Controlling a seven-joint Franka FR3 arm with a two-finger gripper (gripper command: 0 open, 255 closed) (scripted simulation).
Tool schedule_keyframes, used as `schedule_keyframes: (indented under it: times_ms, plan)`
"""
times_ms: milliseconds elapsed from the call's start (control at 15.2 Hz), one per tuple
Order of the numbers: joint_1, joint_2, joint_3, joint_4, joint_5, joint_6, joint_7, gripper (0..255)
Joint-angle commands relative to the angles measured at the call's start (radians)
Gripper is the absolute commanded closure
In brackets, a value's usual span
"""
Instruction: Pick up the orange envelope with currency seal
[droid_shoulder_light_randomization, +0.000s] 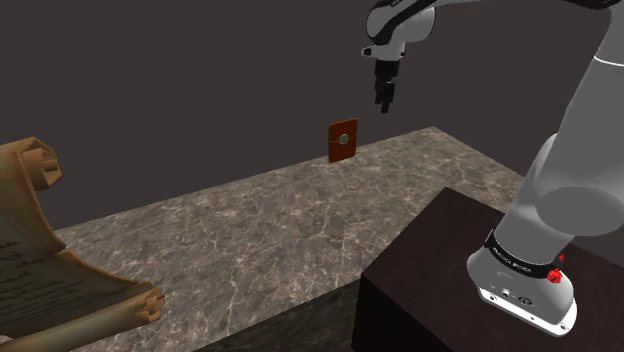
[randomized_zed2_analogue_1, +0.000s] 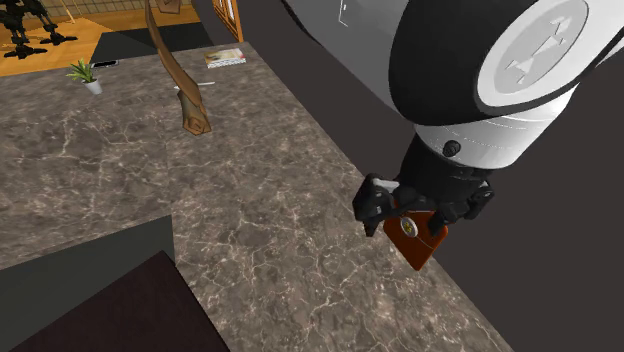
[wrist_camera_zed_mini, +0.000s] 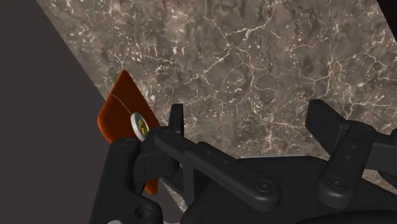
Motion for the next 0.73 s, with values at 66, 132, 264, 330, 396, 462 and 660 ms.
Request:
schedule_keyframes:
  times_ms: [66,132,264,330,396,462,660]
  plan:
    - [-0.023,0.145,0.007,0.113,0.068,0.011,-0.135,0]
    - [-0.033,0.188,0.015,0.148,0.086,0.013,-0.172,0]
    - [-0.056,0.272,0.034,0.224,0.118,0.014,-0.240,0]
    - [-0.068,0.313,0.045,0.263,0.131,0.013,-0.271,0]
    - [-0.080,0.354,0.057,0.305,0.143,0.011,-0.300,0]
    - [-0.092,0.395,0.068,0.347,0.153,0.008,-0.327,0]
    - [-0.128,0.517,0.105,0.486,0.174,-0.006,-0.400,0]
